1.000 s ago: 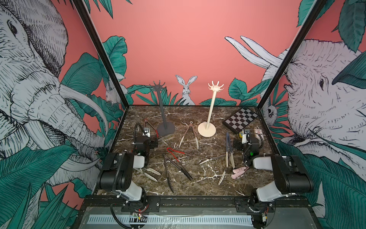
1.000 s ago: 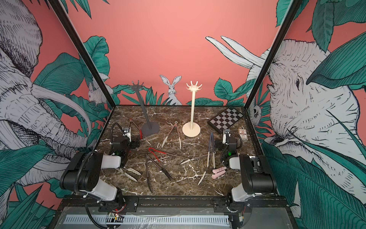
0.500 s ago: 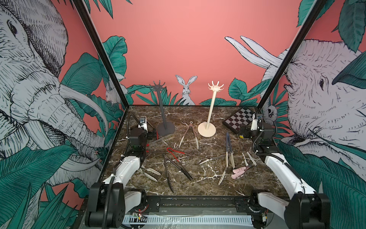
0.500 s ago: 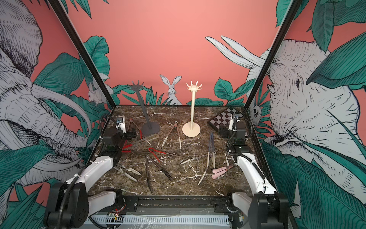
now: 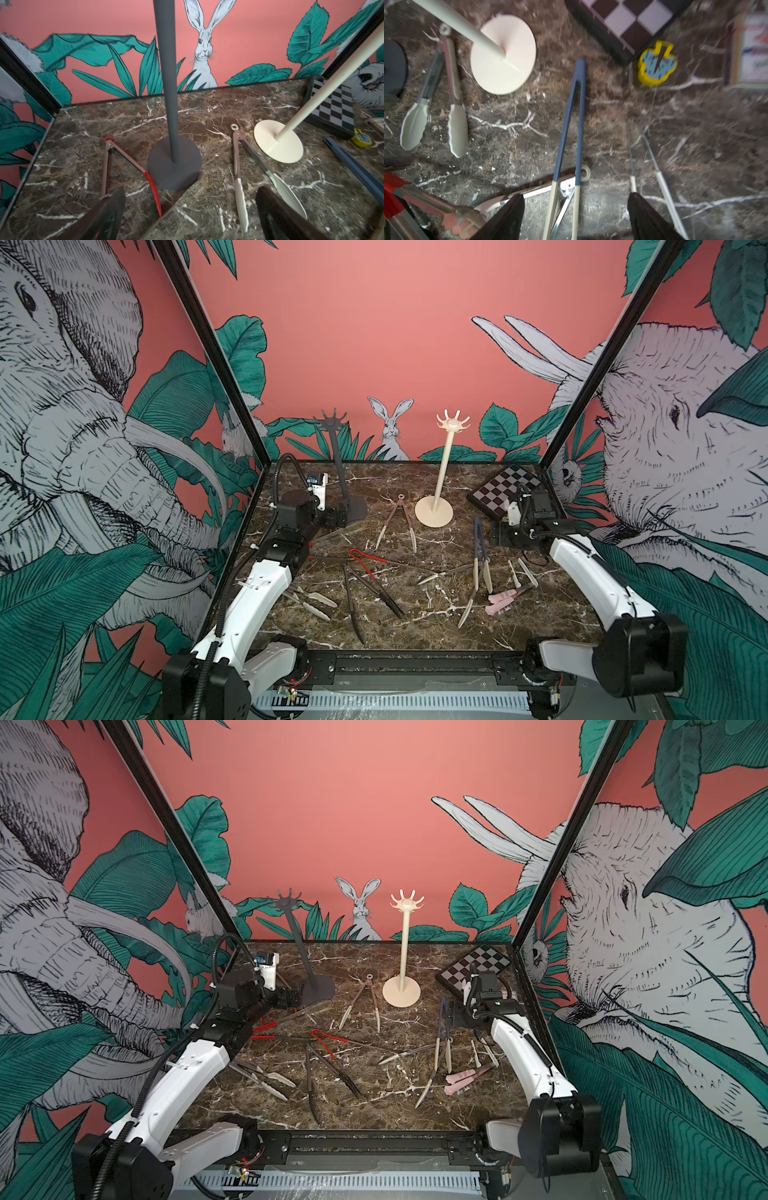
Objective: Hang food tongs on kitchen utensil racks
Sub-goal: Pick up the food tongs from the center of the board.
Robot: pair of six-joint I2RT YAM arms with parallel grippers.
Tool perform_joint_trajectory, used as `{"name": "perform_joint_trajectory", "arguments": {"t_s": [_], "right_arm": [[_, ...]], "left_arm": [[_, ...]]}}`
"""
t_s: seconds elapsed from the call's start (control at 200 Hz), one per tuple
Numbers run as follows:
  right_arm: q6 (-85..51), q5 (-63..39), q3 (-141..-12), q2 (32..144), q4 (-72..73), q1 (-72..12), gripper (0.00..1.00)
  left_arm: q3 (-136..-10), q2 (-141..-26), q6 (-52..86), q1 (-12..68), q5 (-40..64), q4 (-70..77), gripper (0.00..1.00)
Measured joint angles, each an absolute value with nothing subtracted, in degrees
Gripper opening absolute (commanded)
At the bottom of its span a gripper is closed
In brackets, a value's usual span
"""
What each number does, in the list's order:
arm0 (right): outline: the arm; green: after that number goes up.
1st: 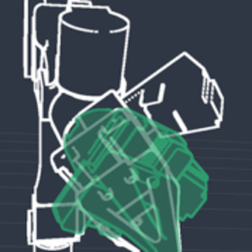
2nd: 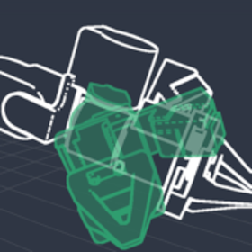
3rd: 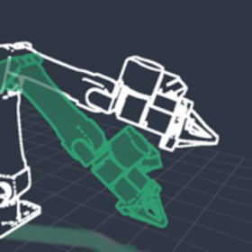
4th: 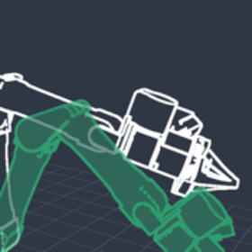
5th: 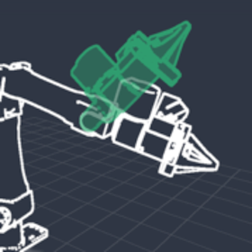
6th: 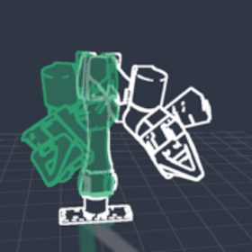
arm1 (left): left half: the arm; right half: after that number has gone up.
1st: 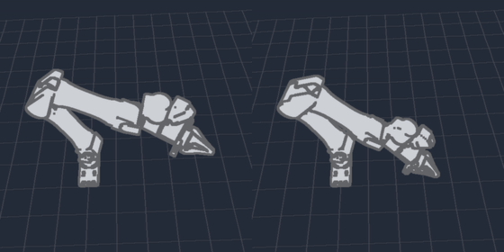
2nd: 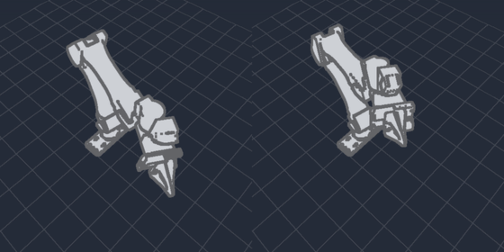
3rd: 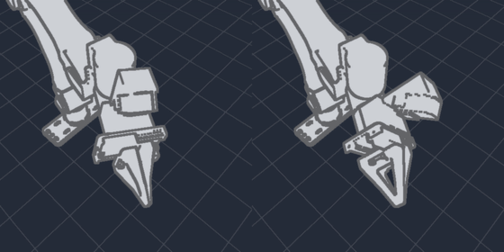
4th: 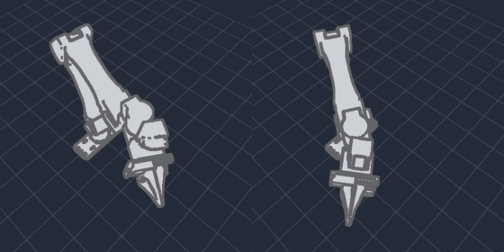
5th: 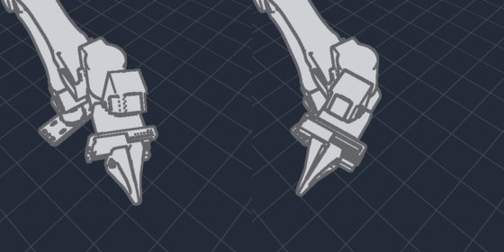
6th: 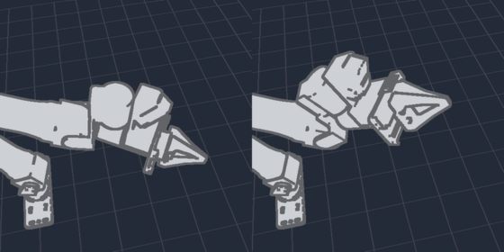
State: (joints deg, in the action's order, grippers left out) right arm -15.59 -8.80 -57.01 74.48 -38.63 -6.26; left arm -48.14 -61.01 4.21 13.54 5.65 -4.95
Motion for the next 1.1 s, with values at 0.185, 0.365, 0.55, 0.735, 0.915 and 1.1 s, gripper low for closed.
{"name": "perform_joint_trajectory", "arguments": {"t_s": [0.185,0.365,0.55,0.735,0.915,1.1], "right_arm": [[-17.5,-8.3,-57.1,80.7,-42.8,-7.1,0.62],[-17.8,-7.5,-60.9,86.1,-44.0,-7.3,0.51],[-17.7,-7.2,-63.5,91.0,-43.0,-7.5,0.45],[-17.4,-6.8,-64.4,96.1,-41.5,-7.5,0.42],[-17.3,-6.5,-64.4,97.9,-39.8,-7.5,0.36],[-16.8,-6.8,-63.7,98.2,-36.9,-7.5,0.27]], "left_arm": [[-48.8,-61.0,5.7,14.7,9.0,-8.8,0.99],[-48.8,-61.0,6.7,15.0,11.1,-10.4,1.00],[-48.8,-60.6,7.3,15.0,11.9,-11.4,0.99],[-49.0,-59.5,7.8,15.0,12.7,-12.5,0.99],[-49.6,-58.5,8.1,15.0,13.7,-13.0,0.99],[-49.6,-57.3,8.2,15.1,15.2,-13.0,0.99]]}}
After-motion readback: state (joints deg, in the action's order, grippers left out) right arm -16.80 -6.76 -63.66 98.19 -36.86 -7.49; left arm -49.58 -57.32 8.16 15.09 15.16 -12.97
